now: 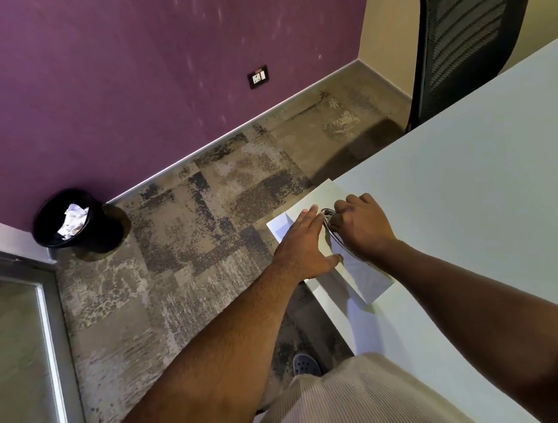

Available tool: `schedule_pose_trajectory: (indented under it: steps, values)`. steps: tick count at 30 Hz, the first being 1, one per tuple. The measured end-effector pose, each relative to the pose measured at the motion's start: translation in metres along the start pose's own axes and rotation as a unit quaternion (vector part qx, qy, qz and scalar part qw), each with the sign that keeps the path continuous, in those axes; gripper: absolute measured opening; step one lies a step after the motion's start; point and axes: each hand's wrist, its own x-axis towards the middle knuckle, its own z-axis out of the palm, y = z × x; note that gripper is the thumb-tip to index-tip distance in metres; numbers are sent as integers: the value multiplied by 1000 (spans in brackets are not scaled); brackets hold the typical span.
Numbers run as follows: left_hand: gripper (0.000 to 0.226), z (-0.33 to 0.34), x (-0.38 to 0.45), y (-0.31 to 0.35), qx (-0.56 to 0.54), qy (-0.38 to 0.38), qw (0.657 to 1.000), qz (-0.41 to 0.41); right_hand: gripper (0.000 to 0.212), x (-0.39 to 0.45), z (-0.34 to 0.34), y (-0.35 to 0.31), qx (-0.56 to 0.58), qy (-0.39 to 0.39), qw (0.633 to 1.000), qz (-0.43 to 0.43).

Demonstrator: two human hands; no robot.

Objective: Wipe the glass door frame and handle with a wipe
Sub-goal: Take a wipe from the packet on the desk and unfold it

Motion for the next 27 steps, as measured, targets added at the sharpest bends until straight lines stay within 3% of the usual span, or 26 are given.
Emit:
schedule_pose_trajectory:
  steps: [10, 20, 27]
  values:
    - [101, 4, 2, -5, -20, 13, 1000, 9, 21, 5, -25, -1, 136, 70, 984, 88]
    - [101, 6, 4, -7, -14, 19, 1000, 12, 14, -5, -51, 4, 341, 36, 930, 131]
    - [103, 6, 6, -7, -27, 21, 999, 15, 15, 3, -74, 9, 405, 146, 893, 133]
